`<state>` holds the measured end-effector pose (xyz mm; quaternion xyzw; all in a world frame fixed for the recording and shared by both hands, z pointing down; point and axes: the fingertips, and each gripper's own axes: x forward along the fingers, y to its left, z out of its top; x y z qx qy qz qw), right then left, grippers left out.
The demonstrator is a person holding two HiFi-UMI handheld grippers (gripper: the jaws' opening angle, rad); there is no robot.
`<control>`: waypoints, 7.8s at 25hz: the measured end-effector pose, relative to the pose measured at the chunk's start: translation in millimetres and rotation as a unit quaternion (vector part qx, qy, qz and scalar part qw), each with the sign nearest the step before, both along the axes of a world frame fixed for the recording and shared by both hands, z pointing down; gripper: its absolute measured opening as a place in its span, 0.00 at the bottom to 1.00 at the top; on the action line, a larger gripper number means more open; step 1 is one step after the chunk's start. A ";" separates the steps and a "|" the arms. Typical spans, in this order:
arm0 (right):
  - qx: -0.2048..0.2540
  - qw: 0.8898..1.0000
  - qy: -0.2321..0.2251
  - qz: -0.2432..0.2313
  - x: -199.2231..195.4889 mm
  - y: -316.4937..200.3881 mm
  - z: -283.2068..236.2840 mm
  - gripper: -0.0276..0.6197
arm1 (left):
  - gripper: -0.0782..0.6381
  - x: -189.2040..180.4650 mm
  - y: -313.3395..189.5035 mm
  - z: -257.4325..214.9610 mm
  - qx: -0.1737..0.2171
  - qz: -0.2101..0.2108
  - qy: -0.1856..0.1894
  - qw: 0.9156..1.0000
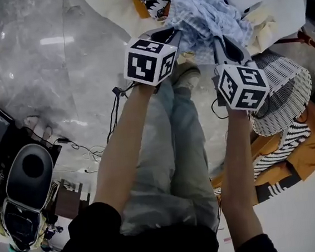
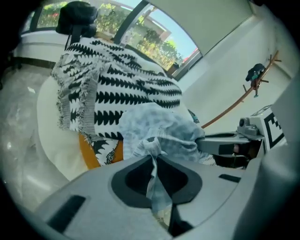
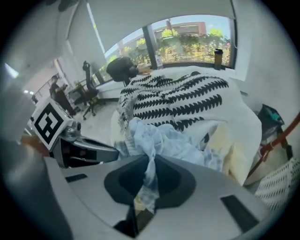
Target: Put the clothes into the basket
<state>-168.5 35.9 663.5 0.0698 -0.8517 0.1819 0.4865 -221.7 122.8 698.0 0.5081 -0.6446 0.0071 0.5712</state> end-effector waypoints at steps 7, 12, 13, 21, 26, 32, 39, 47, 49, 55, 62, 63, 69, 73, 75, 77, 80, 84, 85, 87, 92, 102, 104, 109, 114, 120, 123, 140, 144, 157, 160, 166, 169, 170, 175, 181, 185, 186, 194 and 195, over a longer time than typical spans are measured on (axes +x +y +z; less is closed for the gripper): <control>-0.031 0.994 -0.069 0.085 15.2 -8.2 -108.4 0.10 | 0.16 -5.6 -12.2 -122.4 0.030 0.005 -0.075 0.997; -0.022 0.986 -0.117 0.117 15.3 -18.4 -196.7 0.10 | 0.16 -15.5 -27.9 -225.6 0.060 0.031 -0.132 0.989; -0.020 0.984 -0.128 0.124 16.7 -20.7 -214.2 0.10 | 0.16 -16.6 -32.0 -246.2 0.069 0.033 -0.143 0.987; 0.005 0.967 -0.201 0.156 49.7 -46.4 -344.7 0.10 | 0.16 10.0 -66.4 -394.2 0.146 0.071 -0.222 0.961; 0.021 0.945 -0.273 0.179 79.2 -64.6 -433.6 0.10 | 0.16 40.5 -85.9 -487.1 0.206 0.096 -0.273 0.935; 0.077 0.915 -0.347 0.189 110.8 -91.0 -538.4 0.10 | 0.16 73.3 -114.0 -597.5 0.279 0.109 -0.315 0.901; 0.168 0.872 -0.401 0.224 184.7 -146.3 -643.1 0.10 | 0.16 143.8 -177.6 -702.0 0.374 0.160 -0.330 0.852; 0.280 0.811 -0.430 0.282 293.4 -177.5 -737.4 0.10 | 0.16 257.7 -227.4 -792.6 0.471 0.243 -0.323 0.784; 0.309 0.795 -0.429 0.298 324.5 -181.9 -756.1 0.10 | 0.16 288.3 -236.8 -809.5 0.494 0.263 -0.313 0.767; 0.367 0.756 -0.417 0.346 420.6 -192.6 -788.6 0.10 | 0.16 387.0 -258.8 -834.5 0.537 0.323 -0.279 0.728; 0.364 0.753 -0.369 0.405 522.6 -194.4 -742.3 0.10 | 0.16 481.1 -274.9 -787.8 0.509 0.389 -0.240 0.729; 0.355 0.757 -0.360 0.414 533.4 -195.1 -727.9 0.10 | 0.16 489.7 -278.2 -773.5 0.496 0.398 -0.237 0.735; 0.273 0.779 -0.307 0.475 566.2 -203.9 -623.0 0.10 | 0.16 515.0 -300.3 -666.1 0.395 0.449 -0.209 0.773; 0.211 0.787 -0.270 0.513 585.6 -194.3 -541.9 0.10 | 0.16 535.9 -295.2 -582.3 0.323 0.486 -0.188 0.790; 0.180 0.793 -0.248 0.527 589.3 -186.7 -499.1 0.10 | 0.16 540.0 -288.8 -539.1 0.285 0.501 -0.178 0.797; 0.152 0.799 -0.228 0.535 590.2 -182.6 -457.6 0.10 | 0.16 540.3 -286.6 -496.8 0.254 0.507 -0.168 0.806; 0.118 0.810 -0.204 0.537 590.7 -178.3 -398.4 0.10 | 0.16 540.4 -286.8 -435.3 0.216 0.506 -0.156 0.820; 0.083 0.817 -0.183 0.540 586.8 -178.4 -316.9 0.10 | 0.16 537.4 -290.3 -351.4 0.175 0.498 -0.142 0.837; 0.074 0.818 -0.179 0.541 583.7 -178.8 -293.6 0.10 | 0.16 534.2 -290.7 -327.3 0.162 0.495 -0.141 0.842; 0.059 0.820 -0.172 0.542 576.6 -181.7 -248.4 0.10 | 0.16 527.3 -292.7 -280.1 0.138 0.486 -0.139 0.852; 0.051 0.821 -0.145 0.550 565.1 -187.5 -167.0 0.10 | 0.16 516.0 -289.7 -202.5 0.097 0.460 -0.117 0.875; 0.046 0.833 -0.051 0.548 542.4 -165.5 -91.6 0.32 | 0.21 469.5 -267.5 -151.6 0.080 0.391 -0.090 0.912; 0.040 0.843 -0.060 0.534 525.9 -163.8 -97.5 0.28 | 0.21 451.2 -263.5 -157.7 0.086 0.365 -0.083 0.923; 0.034 0.884 -0.102 0.455 448.7 -162.5 -118.8 0.09 | 0.21 366.9 -246.3 -159.4 0.078 0.267 -0.090 0.956; 0.039 0.918 -0.133 0.371 368.0 -154.9 -128.2 0.07 | 0.21 295.2 -214.7 -147.4 0.057 0.213 -0.108 0.969; 0.017 0.936 -0.185 0.298 280.6 -133.4 -131.6 0.07 | 0.21 239.0 -161.5 -124.7 0.029 0.170 -0.109 0.979; 0.000 0.949 -0.172 0.265 235.2 -116.3 -111.8 0.07 | 0.21 199.4 -133.0 -107.6 0.006 0.138 -0.105 0.985; -0.013 0.986 -0.025 0.165 163.4 -74.9 42.6 0.46 | 0.37 126.5 -10.5 18.3 -0.125 0.056 -0.137 0.981; 0.031 0.979 0.023 0.202 166.3 -94.2 90.4 0.50 | 0.40 106.0 9.7 63.9 -0.155 0.029 -0.130 0.979; -0.023 0.973 0.030 0.226 141.5 -90.6 147.9 0.15 | 0.26 101.4 4.9 140.5 -0.134 0.035 -0.068 0.988; -0.077 0.977 0.012 0.198 129.0 -62.8 136.3 0.11 | 0.18 108.1 -1.4 126.5 -0.125 0.051 -0.057 0.989; -0.138 0.973 -0.049 0.178 110.6 -25.6 72.1 0.10 | 0.16 117.7 -30.4 58.9 -0.069 0.070 -0.038 0.994; -0.136 0.973 -0.079 0.170 113.2 -19.9 24.5 0.10 | 0.16 121.7 -45.1 9.3 -0.043 0.075 -0.049 0.995; -0.132 0.973 -0.089 0.169 114.8 -20.9 6.8 0.10 | 0.16 122.4 -49.7 -9.0 -0.033 0.076 -0.055 0.995; -0.097 0.966 -0.157 0.184 121.5 -42.5 -87.5 0.10 | 0.16 121.0 -77.2 -106.7 0.019 0.084 -0.093 0.992; -0.067 0.960 -0.191 0.194 138.8 -57.8 -199.7 0.10 | 0.16 139.4 -99.4 -223.7 0.051 0.105 -0.101 0.988; -0.032 0.953 -0.232 0.192 157.8 -69.1 -288.4 0.10 | 0.16 159.8 -118.6 -312.6 0.086 0.122 -0.123 0.981; -0.021 0.950 -0.243 0.193 165.7 -72.1 -311.0 0.10 | 0.16 167.6 -123.1 -335.4 0.097 0.130 -0.131 0.978; 0.067 0.911 -0.324 0.247 243.9 -118.8 -469.4 0.10 | 0.16 247.2 -184.3 -493.8 0.196 0.204 -0.165 0.945; 0.081 0.904 -0.332 0.258 256.4 -126.0 -485.0 0.10 | 0.16 260.7 -193.3 -510.5 0.208 0.220 -0.171 0.938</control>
